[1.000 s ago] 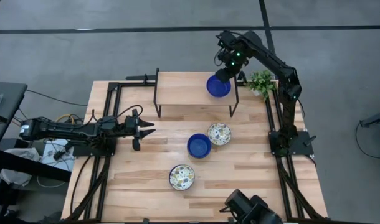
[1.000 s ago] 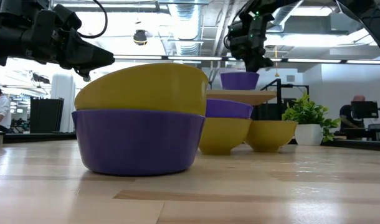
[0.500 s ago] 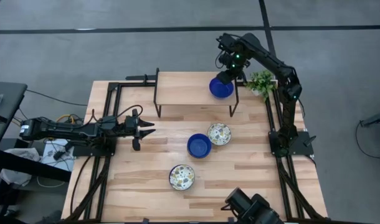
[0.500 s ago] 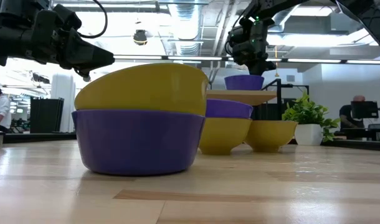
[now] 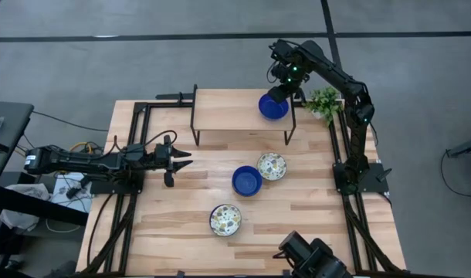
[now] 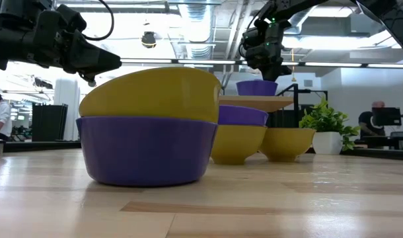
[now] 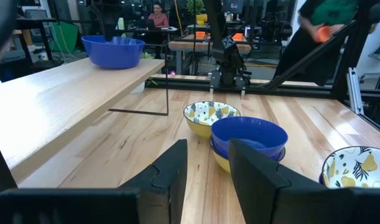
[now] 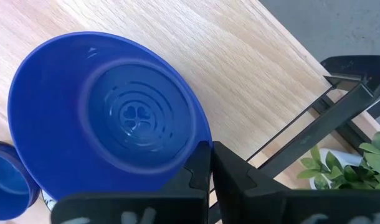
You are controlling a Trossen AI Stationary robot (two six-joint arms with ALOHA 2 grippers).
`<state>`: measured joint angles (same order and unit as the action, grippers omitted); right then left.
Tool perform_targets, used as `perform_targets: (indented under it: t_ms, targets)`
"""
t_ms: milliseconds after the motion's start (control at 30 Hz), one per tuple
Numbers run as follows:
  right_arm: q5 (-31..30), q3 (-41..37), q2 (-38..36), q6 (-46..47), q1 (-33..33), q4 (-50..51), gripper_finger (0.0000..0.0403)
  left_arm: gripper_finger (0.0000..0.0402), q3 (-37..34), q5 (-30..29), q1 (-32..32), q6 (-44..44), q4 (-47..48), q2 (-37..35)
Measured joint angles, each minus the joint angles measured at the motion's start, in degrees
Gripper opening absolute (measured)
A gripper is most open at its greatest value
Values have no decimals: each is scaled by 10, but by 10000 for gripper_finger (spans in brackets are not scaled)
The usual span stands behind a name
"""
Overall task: Pick & Place Mini bowls
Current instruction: Put the top blue bowl on the shelf
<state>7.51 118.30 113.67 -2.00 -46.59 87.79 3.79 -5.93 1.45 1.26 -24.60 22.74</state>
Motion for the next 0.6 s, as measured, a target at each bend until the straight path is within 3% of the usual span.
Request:
perform_targets:
  t_ms: [333, 600]
  targets:
    - [0, 0, 0, 0, 5, -21, 4, 116, 0, 0, 0, 0, -3, 0]
    - [-2, 0, 0, 5, 5, -16, 56, 116, 0, 0, 0, 0, -4, 0]
